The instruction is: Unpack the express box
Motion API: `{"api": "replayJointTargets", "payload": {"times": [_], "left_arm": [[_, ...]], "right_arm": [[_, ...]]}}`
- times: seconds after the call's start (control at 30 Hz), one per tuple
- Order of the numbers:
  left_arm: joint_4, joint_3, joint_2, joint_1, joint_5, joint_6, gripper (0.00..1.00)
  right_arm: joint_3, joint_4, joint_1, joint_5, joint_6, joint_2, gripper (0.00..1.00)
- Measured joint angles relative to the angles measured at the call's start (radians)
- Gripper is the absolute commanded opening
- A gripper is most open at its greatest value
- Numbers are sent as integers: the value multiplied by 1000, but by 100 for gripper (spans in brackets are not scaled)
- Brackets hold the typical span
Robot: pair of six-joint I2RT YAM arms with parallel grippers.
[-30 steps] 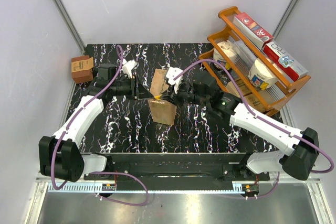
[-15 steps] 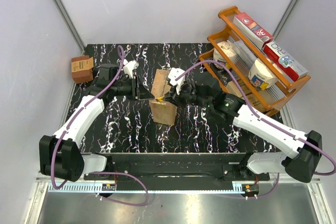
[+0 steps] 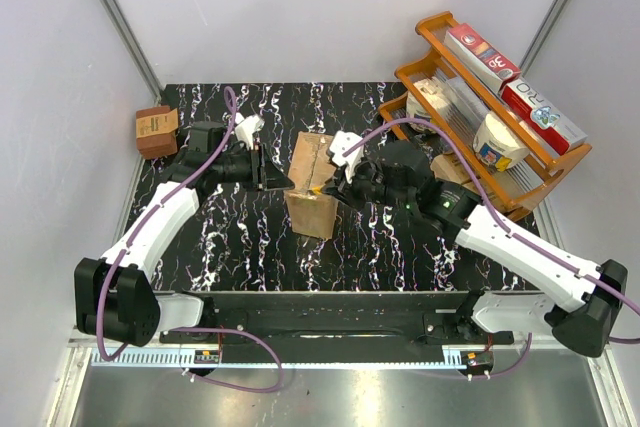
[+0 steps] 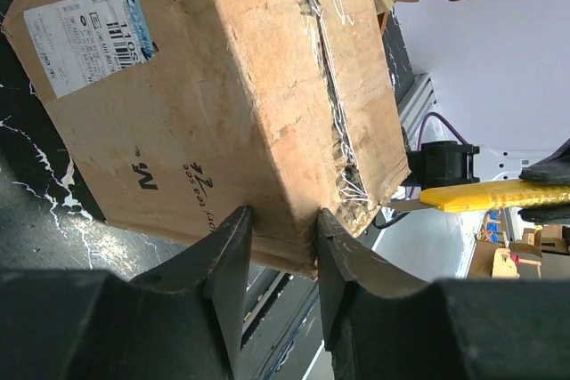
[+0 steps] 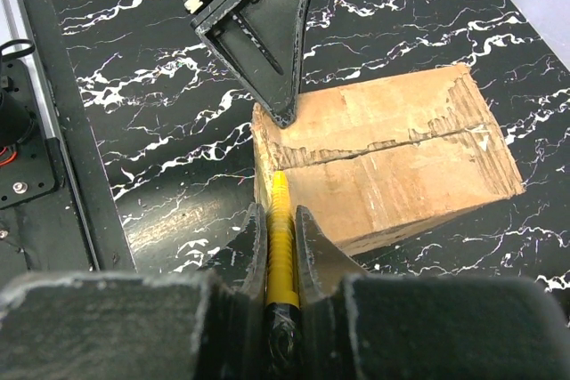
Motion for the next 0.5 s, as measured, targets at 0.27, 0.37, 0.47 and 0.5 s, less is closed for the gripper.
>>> {"api": "replayJointTargets", "payload": {"times": [0.27,0.37,0.47,0.5], "left_arm": [[5,0,0,-5,-8,-12,0],[9,0,0,-14,-9,-16,0],[13,0,0,-23,-14,-18,0],[15,0,0,-27,-16,-18,0]], "right_arm": [[-6,-84,0,22,-4,-50,0],[-6,-99,0,26,-4,-60,0],[-4,-123,0,34,-4,-74,0],[-3,-130,0,35,-4,-79,0]]}}
